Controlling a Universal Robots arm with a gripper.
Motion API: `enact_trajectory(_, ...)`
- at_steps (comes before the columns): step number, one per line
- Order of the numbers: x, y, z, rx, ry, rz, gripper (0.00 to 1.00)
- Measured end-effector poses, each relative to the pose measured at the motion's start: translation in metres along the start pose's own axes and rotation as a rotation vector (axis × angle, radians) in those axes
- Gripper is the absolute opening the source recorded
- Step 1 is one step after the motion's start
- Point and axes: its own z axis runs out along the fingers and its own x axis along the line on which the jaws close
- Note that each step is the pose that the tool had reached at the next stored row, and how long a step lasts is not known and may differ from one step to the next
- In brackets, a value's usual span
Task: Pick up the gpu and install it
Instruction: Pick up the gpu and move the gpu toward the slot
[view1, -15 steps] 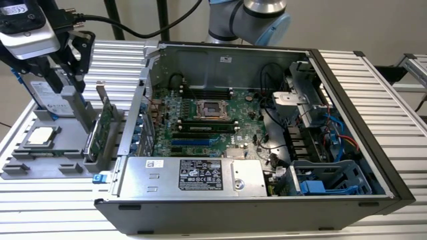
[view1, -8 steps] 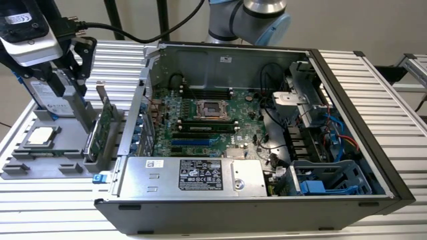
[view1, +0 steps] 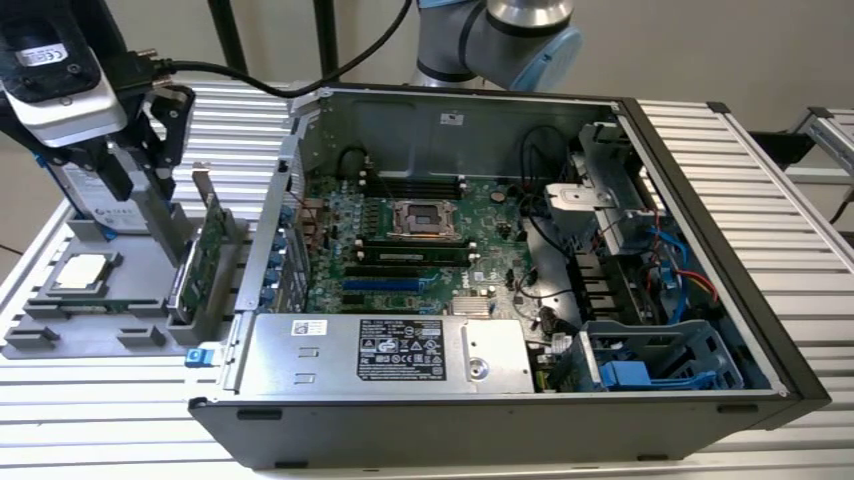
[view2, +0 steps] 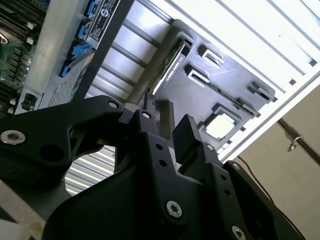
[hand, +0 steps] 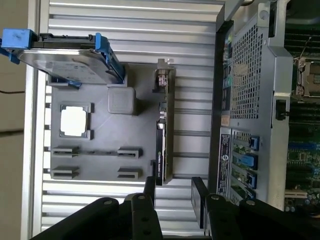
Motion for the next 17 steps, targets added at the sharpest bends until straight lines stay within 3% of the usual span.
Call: enact_trajectory(17, 0.0011, -0.0003, 0.0063, 0.0001, -0.0001, 0.001, 1.00)
